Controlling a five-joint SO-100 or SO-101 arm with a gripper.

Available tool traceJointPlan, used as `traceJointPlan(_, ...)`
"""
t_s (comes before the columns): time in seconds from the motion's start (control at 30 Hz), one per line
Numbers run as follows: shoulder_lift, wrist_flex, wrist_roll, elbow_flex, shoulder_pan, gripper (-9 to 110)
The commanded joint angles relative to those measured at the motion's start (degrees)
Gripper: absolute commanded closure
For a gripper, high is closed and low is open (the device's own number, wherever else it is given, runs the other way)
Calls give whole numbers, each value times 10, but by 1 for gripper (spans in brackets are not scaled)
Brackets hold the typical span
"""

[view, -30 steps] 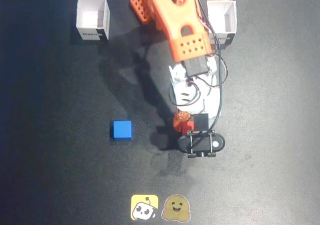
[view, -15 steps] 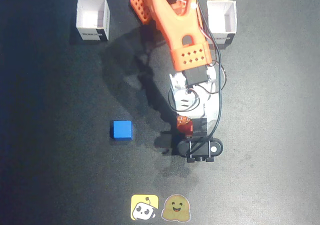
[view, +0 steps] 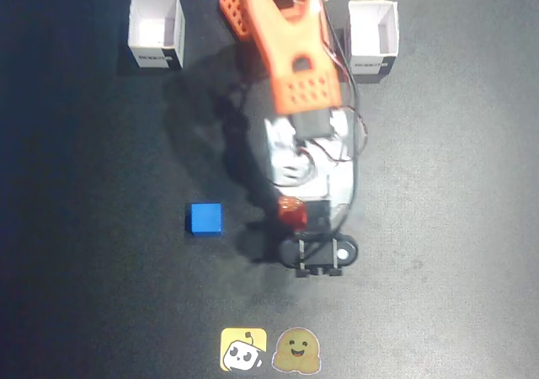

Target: Put the red cube in the right box and the blue cube in the left box.

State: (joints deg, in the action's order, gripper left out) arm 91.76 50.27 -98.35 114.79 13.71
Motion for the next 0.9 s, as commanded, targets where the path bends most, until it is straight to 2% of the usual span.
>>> traceJointPlan(0.0, 47, 59, 20, -60, -22, 91)
traceJointPlan(0.17, 116, 138, 27, -64, -79, 91)
traceJointPlan(0.37, 200, 214, 54, -39, -200, 91)
traceJointPlan(0.63, 283, 252, 65, 12, -333, 91)
traceJointPlan(0.87, 359, 258, 118, 78, -460, 91)
